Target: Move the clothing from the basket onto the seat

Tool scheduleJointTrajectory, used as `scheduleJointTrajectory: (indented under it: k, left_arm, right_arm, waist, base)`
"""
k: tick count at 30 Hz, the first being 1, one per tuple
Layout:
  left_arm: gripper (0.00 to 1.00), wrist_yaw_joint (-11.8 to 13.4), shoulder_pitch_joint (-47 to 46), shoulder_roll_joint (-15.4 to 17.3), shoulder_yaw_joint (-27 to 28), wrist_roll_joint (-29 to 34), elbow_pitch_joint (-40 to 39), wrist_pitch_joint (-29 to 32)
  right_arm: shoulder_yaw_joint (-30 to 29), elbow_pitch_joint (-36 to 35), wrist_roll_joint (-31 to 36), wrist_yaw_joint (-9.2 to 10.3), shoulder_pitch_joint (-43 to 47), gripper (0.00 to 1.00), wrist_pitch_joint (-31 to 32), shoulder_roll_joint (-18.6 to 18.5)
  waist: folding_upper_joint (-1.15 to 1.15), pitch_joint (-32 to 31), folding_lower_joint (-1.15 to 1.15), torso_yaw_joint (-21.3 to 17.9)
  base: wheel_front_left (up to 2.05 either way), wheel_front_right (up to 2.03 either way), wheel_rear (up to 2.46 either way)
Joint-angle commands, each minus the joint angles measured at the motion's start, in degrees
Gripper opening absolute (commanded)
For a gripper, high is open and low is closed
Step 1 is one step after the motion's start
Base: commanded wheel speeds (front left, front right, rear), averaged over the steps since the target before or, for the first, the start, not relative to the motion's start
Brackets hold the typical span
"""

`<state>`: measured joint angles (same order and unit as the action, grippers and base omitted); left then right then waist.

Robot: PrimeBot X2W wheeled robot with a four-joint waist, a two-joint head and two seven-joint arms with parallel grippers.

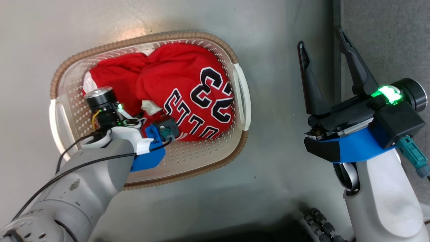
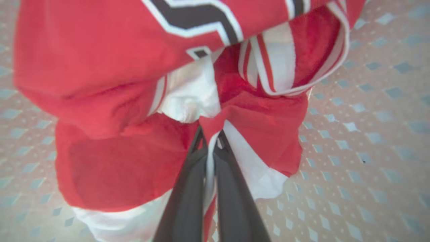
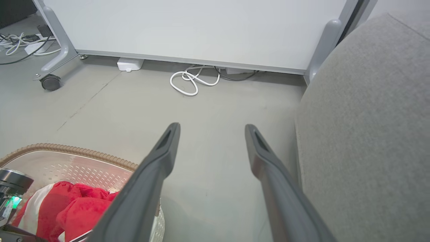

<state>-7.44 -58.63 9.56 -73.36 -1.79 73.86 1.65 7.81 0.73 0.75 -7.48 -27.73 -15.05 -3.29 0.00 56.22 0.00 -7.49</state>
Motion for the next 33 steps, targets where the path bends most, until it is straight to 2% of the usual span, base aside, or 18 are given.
scheduleJointTrajectory:
  k: [1, 5, 18, 28, 33]
  left_arm:
    - [0.00, -0.03, -0.15, -0.62, -0.14, -0.45, -0.19, -1.52]
    - [0.00, -0.03, 0.80, -1.58, -0.14, -1.38, -0.72, -3.97]
    - [0.00, -0.03, 3.73, -1.74, -0.13, -6.04, -2.31, -11.50]
    - [0.00, -0.03, 5.83, -1.69, 0.02, -14.81, -5.25, -16.16]
    - [0.00, -0.03, 6.84, -1.31, 1.93, -18.47, -7.72, -16.87]
  right_arm:
    - [-0.22, 0.47, -0.56, -0.03, -0.51, 1.00, -0.20, 0.03]
    - [-0.03, 1.31, -1.11, -0.03, -0.50, 1.00, -0.20, 0.10]
    - [0.60, 4.60, -2.05, -0.03, 1.60, 1.00, -0.20, 0.24]
    - [-0.18, 7.26, -2.72, -0.03, 6.22, 1.00, -0.20, -0.39]
    - [-0.49, 8.16, -3.04, -0.03, 8.65, 1.00, -0.20, -0.47]
  waist:
    - [0.00, -1.65, 0.00, 0.36]
    - [0.00, -4.69, 0.00, 0.67]
    - [0.00, -16.48, 0.00, 1.56]
    - [0.00, -28.64, 0.00, 4.13]
    - [0.00, -34.18, 0.00, 4.85]
  base:
    - [0.00, 0.00, 0.00]
    - [0.00, 0.00, 0.00]
    - [0.00, 0.00, 0.00]
    - [0.00, 0.00, 0.00]
    - [0.00, 0.00, 0.00]
